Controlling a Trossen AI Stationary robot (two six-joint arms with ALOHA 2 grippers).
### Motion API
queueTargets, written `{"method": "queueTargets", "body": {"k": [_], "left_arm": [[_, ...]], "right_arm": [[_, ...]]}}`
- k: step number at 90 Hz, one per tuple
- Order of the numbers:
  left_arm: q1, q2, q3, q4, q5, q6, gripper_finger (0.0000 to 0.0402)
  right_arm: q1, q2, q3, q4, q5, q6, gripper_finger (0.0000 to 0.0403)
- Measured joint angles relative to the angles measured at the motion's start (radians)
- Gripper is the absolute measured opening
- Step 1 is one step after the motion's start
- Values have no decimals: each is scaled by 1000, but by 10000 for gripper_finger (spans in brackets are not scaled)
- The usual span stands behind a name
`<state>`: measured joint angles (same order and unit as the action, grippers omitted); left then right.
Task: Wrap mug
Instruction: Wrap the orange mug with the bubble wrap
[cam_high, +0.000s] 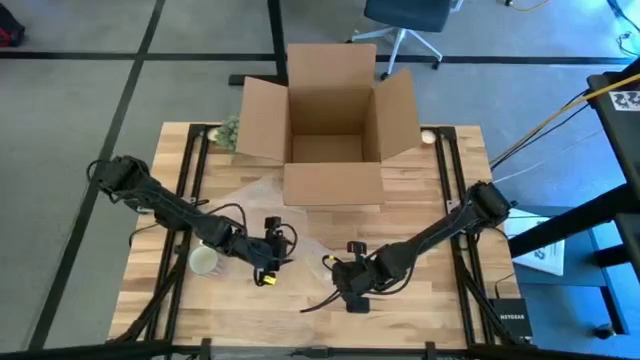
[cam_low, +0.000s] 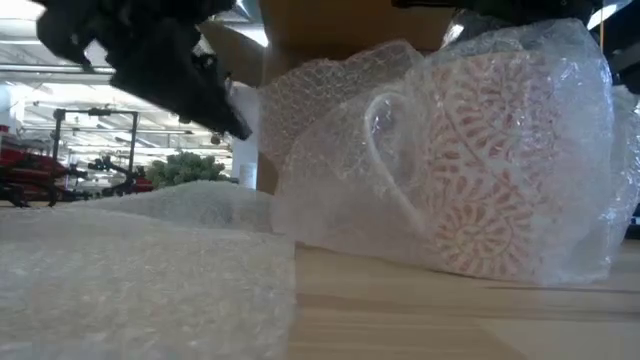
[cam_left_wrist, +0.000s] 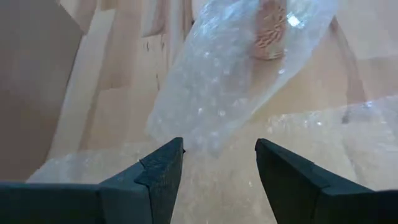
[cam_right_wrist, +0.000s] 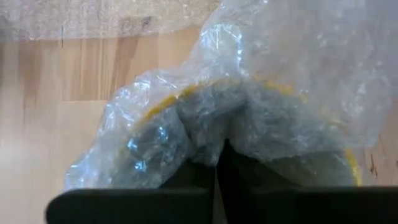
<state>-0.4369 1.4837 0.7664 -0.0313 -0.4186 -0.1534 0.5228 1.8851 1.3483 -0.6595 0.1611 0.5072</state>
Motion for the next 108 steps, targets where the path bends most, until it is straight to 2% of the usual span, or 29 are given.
{"method": "queueTargets", "body": {"k": [9, 17, 38, 75, 108], "left_arm": [[5, 6, -22, 81, 42, 25, 186], [10, 20, -26, 83, 75, 44, 186], [17, 75, -25, 160, 87, 68, 186], [37, 87, -25, 147, 69, 110, 186], [88, 86, -24, 202, 15, 175, 185]], "right_arm": [[0, 0, 0, 0, 1, 0, 0], [0, 0, 0, 4, 3, 0, 0], [0, -1, 0, 7, 11, -4, 0], [0, -1, 0, 5, 6, -15, 0], [0, -1, 0, 6, 11, -15, 0]]}}
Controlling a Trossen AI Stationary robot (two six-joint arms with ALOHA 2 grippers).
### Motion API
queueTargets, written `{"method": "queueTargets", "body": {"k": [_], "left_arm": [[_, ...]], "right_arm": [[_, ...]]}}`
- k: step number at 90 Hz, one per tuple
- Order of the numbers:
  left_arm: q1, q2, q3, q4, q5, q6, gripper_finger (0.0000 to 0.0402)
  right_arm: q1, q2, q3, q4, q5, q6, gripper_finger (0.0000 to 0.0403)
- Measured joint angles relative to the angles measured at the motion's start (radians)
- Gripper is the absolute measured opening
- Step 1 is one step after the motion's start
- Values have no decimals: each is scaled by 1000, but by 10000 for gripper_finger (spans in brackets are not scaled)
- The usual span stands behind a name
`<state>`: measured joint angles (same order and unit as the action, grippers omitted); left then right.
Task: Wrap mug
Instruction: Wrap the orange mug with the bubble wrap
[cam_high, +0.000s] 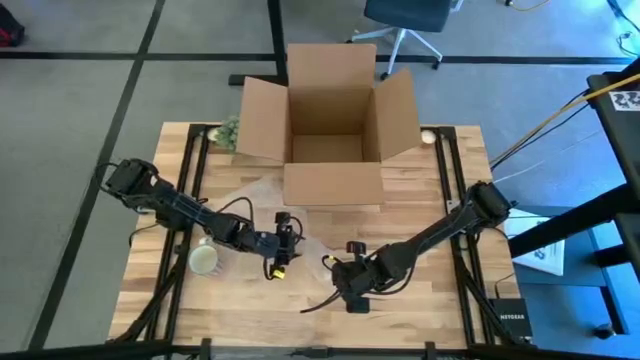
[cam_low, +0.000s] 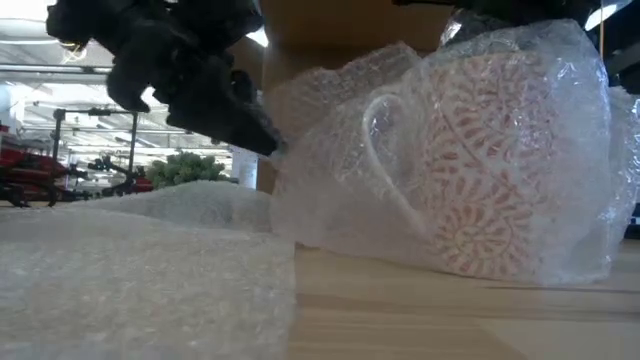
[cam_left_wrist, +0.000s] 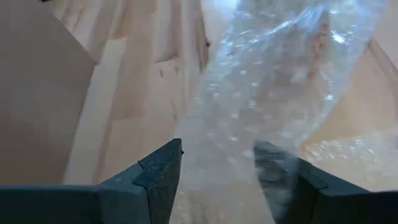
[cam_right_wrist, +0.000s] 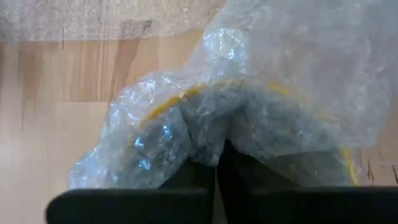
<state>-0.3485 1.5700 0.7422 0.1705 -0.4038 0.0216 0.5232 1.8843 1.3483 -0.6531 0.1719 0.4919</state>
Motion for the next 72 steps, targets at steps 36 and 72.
{"method": "queueTargets", "body": {"k": [36, 72], "left_arm": [[-19, 0, 30, 12, 50, -29, 26], [-71, 53, 138, 213, 119, -22, 0]], "right_arm": [[0, 0, 0, 0, 0, 0, 0], [0, 0, 0, 16, 54, 0, 0]]}}
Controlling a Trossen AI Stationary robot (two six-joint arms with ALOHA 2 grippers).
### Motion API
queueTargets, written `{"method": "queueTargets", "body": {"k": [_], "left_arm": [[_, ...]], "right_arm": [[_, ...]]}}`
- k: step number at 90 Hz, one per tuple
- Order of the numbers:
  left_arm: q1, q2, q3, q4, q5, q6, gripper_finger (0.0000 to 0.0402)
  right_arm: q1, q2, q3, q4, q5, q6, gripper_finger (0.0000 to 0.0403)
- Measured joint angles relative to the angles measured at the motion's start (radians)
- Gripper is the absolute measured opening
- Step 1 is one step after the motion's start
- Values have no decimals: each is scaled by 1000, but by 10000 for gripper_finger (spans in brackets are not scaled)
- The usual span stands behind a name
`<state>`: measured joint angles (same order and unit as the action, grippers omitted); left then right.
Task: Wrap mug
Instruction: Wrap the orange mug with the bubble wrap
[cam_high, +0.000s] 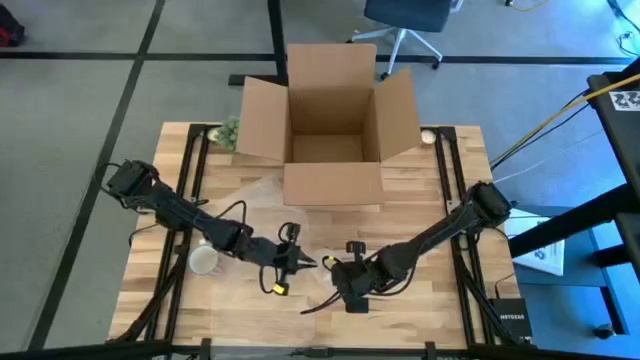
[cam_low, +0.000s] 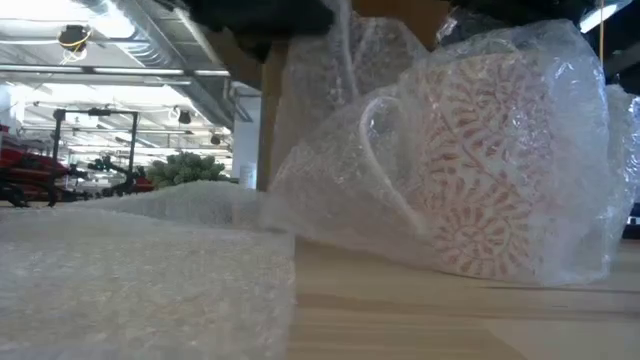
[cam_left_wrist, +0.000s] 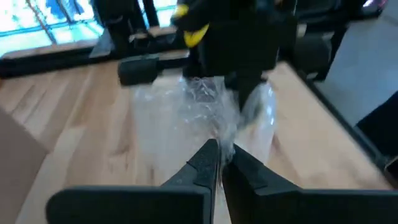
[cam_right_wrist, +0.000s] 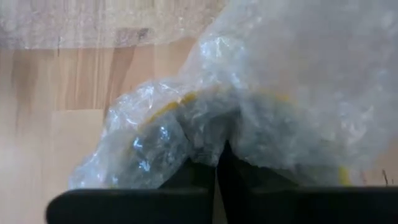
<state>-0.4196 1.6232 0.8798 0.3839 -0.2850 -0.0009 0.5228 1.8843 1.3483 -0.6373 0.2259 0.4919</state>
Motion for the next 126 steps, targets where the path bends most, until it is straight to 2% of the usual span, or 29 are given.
{"method": "queueTargets", "body": {"k": [11, 24, 43, 66, 76, 93, 108, 126], "left_arm": [[7, 91, 55, 53, 40, 3, 0], [9, 199, 164, 43, 80, 36, 0], [14, 273, 270, 34, 81, 85, 0], [38, 274, 272, -36, 81, 53, 0], [36, 282, 272, -21, 97, 54, 0], [35, 315, 272, 27, 158, 60, 0], [35, 332, 272, 34, 175, 58, 0], [35, 331, 272, 33, 174, 58, 0]], "right_arm": [[-2, 0, 0, 26, 14, 1, 0], [-2, 0, 16, -3, 25, 9, 0], [1, 0, 149, -230, 21, 10, 0], [1, -2, 326, -508, -11, 14, 0], [15, -2, 405, -604, 16, 28, 0], [37, -2, 439, -525, 135, 9, 0], [26, -1, 319, -345, 70, -14, 0], [27, 0, 194, -315, 32, 59, 0]]}}
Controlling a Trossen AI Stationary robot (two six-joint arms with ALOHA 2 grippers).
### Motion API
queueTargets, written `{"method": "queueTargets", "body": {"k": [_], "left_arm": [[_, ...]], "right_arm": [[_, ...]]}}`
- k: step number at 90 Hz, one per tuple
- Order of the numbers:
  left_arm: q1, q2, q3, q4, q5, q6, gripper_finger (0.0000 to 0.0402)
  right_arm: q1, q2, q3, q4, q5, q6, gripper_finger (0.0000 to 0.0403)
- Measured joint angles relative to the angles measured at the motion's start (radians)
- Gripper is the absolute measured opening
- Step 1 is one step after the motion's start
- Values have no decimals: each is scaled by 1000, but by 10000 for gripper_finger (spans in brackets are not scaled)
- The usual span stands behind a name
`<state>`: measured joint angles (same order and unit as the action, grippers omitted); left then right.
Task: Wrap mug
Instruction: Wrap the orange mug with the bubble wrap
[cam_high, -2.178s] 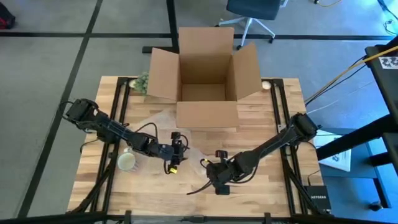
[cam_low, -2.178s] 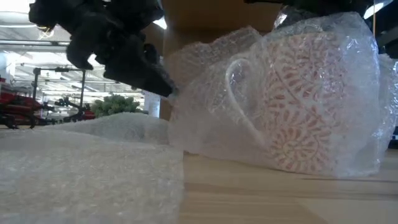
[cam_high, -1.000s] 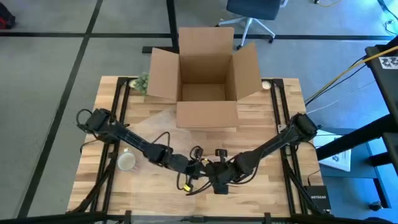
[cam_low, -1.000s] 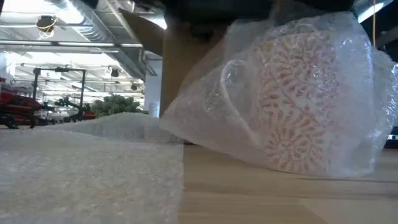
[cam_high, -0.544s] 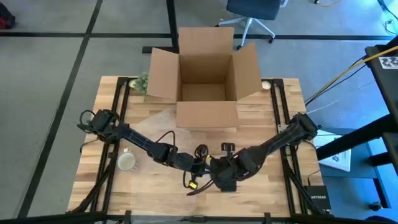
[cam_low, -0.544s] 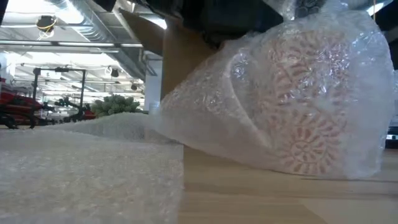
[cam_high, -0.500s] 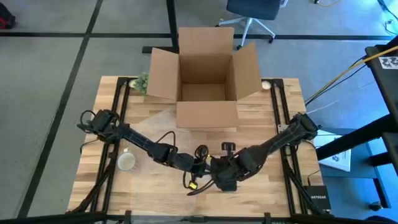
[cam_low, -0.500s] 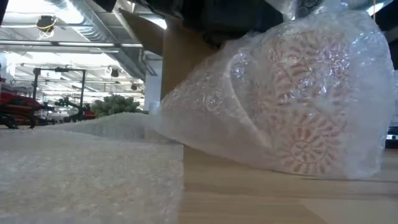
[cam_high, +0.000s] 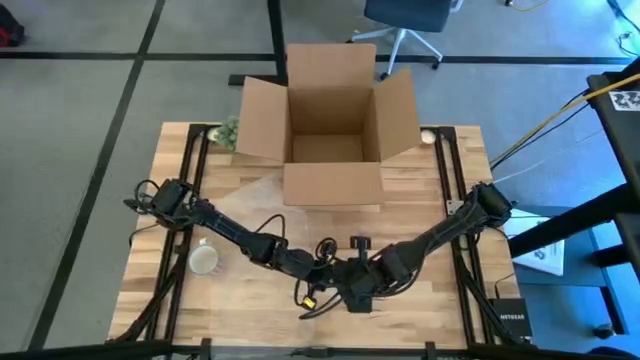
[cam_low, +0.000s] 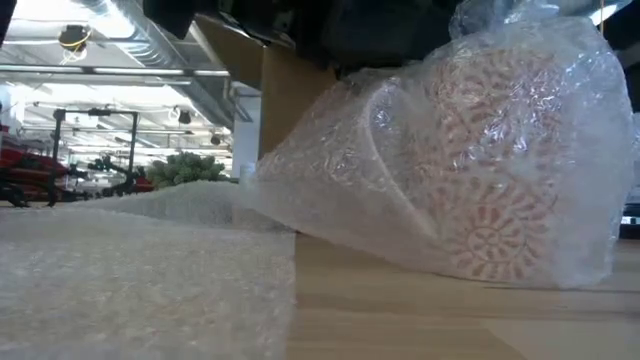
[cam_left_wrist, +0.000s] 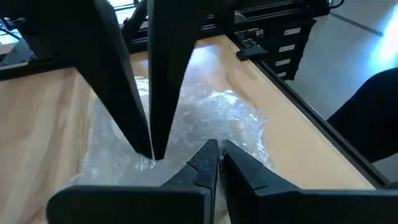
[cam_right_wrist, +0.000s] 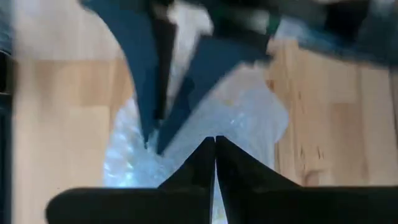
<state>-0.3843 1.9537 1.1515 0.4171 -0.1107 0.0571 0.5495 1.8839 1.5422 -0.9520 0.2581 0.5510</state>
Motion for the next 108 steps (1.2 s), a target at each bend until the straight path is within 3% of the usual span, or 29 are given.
{"method": "queueTargets", "body": {"k": [28, 57, 68, 75, 87, 108], "left_arm": [[-2, -31, 0, -22, 0, -8, 4], [-1, -183, -1, -236, -5, -17, 96], [2, -202, -1, -272, -90, -2, 105], [14, -180, -1, -244, -117, -3, 101], [26, -85, -1, -113, -51, -39, 88], [26, 29, 4, -5, -30, -113, 64]], "right_arm": [[-1, -2, -189, 245, -95, 52, 0], [0, -1, -194, 283, -89, 47, 0], [-2, -1, -194, 285, -82, 48, 0], [0, 0, -194, 289, -83, 36, 0], [0, 0, -194, 294, -85, 20, 0], [0, -2, -186, 271, -103, 20, 0]]}}
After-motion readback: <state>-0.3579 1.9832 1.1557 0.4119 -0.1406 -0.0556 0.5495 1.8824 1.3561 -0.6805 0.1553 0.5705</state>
